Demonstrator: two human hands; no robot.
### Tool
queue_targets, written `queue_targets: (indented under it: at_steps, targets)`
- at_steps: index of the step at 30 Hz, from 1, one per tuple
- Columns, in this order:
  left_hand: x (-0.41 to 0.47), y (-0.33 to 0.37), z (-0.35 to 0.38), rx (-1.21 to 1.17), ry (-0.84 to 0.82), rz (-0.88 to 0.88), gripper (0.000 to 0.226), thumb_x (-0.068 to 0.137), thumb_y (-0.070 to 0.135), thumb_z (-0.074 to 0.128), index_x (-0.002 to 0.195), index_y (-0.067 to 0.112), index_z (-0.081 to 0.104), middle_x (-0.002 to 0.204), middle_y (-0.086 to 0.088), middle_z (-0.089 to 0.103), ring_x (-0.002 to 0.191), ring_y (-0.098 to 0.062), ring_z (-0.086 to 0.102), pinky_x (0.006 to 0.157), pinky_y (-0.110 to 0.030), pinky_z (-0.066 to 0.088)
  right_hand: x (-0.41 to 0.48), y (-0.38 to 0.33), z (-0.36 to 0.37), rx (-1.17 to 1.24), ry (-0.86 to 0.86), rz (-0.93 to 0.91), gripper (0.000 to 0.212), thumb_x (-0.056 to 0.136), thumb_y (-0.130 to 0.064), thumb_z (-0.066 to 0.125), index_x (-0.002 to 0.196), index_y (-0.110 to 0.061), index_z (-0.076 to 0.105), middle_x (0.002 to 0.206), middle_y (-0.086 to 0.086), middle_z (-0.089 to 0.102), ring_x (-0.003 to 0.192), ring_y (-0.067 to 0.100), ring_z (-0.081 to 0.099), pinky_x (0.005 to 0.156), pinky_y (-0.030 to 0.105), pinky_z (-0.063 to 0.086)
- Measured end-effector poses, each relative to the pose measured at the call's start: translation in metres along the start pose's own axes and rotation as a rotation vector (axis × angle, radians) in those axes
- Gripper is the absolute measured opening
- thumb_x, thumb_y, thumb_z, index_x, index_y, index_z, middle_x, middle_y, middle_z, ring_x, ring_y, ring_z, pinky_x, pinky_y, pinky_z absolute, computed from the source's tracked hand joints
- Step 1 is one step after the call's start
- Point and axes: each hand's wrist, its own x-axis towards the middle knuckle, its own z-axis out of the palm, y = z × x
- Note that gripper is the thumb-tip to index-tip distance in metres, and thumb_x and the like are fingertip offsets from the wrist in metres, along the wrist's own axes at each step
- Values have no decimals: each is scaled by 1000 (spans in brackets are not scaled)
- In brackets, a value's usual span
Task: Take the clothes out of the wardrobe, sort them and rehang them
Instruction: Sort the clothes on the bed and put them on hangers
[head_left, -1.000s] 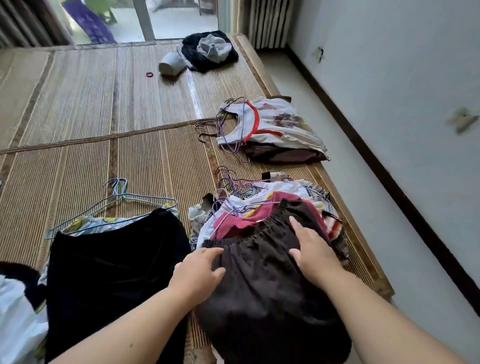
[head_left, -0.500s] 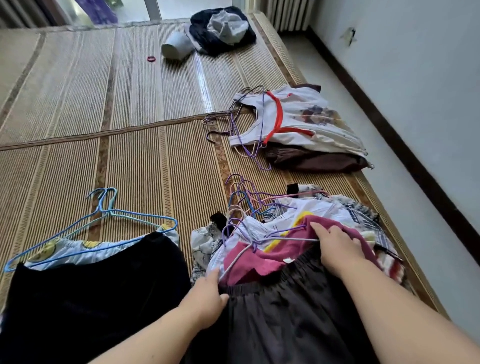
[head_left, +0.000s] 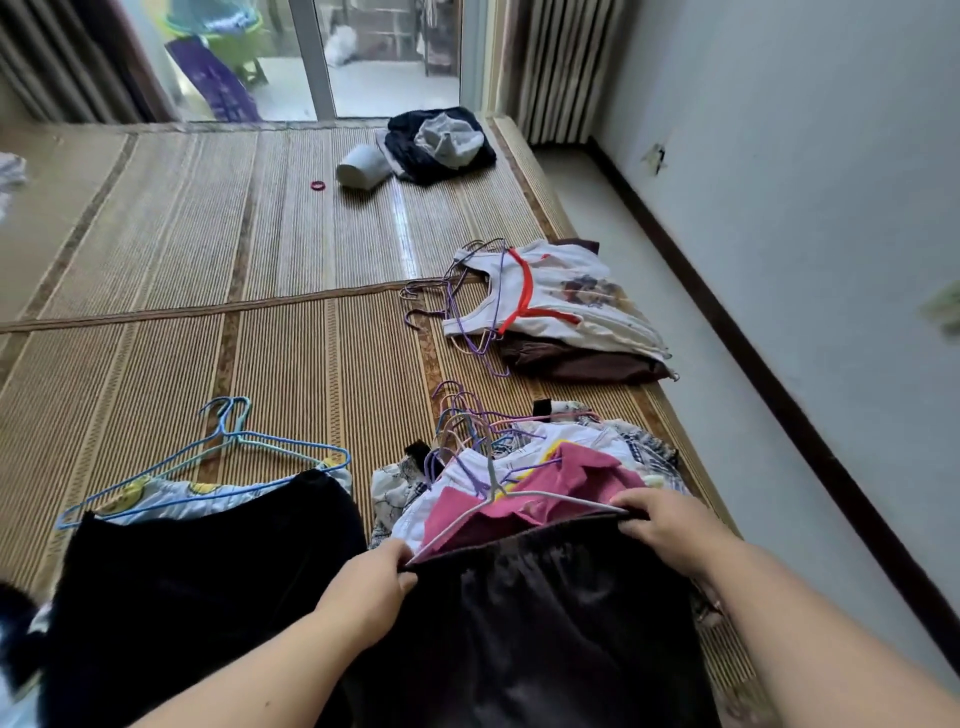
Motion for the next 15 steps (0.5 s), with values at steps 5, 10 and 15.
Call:
queue_targets:
  at_steps: [5,10,15]
  targets:
    - [-80,31,-25,-71,128,55,6,90,29,55,89,34,51,81,8,60,76,-8,55,58,-22,36,-89,-8,-31,60,103,-55,23,87,-26,62,106,-38,66,108,-16,61,105,11,56,87,24,37]
    - [-183,51,-59,-99,218,97,1,90,30,55,90,31,55,81,7,61,76,-8,56,60,-25,39,-180,-29,-61,56,122,-131,23,89,-22,60,88,-45,62,94,-16,65,87,6,59,72,20,42]
    - [-293,28,-74,-153,300,86,7,90,31,56,83,31,55,71,5,59,64,-6,55,55,-24,39,-253,-75,-69,-13,124,-234,24,90,-24,59,102,-44,64,100,-13,62,88,7,57,71,18,40]
